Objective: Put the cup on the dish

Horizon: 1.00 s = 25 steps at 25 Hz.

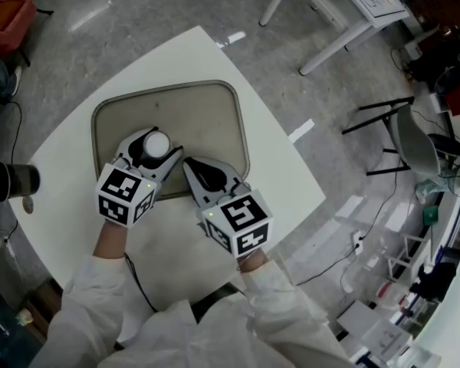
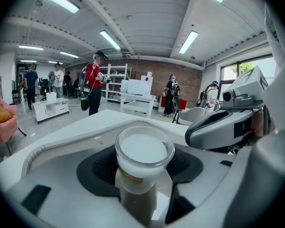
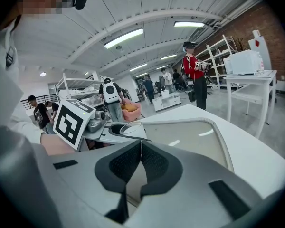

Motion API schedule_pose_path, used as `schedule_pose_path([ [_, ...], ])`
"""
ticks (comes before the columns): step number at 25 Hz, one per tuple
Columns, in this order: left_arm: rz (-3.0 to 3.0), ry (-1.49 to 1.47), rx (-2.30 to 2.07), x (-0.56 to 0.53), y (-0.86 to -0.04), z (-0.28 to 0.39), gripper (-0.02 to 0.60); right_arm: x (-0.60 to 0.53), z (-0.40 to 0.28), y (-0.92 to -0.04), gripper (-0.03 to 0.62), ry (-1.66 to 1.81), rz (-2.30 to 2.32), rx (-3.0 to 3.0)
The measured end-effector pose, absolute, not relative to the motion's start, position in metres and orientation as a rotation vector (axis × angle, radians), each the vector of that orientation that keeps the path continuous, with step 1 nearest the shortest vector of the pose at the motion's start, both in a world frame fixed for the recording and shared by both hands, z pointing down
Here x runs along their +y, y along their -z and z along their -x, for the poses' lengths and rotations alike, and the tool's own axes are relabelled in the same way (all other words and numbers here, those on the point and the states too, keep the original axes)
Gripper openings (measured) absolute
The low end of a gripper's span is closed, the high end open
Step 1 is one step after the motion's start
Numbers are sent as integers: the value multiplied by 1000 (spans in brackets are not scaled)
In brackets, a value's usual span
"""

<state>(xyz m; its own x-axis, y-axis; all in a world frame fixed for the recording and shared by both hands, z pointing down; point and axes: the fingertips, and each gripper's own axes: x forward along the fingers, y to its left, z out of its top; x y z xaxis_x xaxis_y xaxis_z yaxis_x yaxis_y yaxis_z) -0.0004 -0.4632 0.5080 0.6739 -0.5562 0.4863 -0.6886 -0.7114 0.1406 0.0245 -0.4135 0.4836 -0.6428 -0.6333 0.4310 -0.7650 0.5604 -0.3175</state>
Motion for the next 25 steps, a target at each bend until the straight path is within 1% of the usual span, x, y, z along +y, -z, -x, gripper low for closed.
schedule_pose_path([
  [9, -2552, -610, -986, -462, -511, -1, 275, -408, -23, -481, 14, -746, -1134, -2553],
  [14, -2529, -607, -1000, -458, -513, 2, 282, -402, -23, -480, 14, -752, -1133, -2554],
  [18, -2512, -624, -1019, -453, -515, 6, 302, -396, -24, -475, 14, -754, -1135, -2565],
  [25, -2479, -667, -1048, -441, -519, 16, 303, -383, -30, -464, 14, -738, -1138, -2580],
])
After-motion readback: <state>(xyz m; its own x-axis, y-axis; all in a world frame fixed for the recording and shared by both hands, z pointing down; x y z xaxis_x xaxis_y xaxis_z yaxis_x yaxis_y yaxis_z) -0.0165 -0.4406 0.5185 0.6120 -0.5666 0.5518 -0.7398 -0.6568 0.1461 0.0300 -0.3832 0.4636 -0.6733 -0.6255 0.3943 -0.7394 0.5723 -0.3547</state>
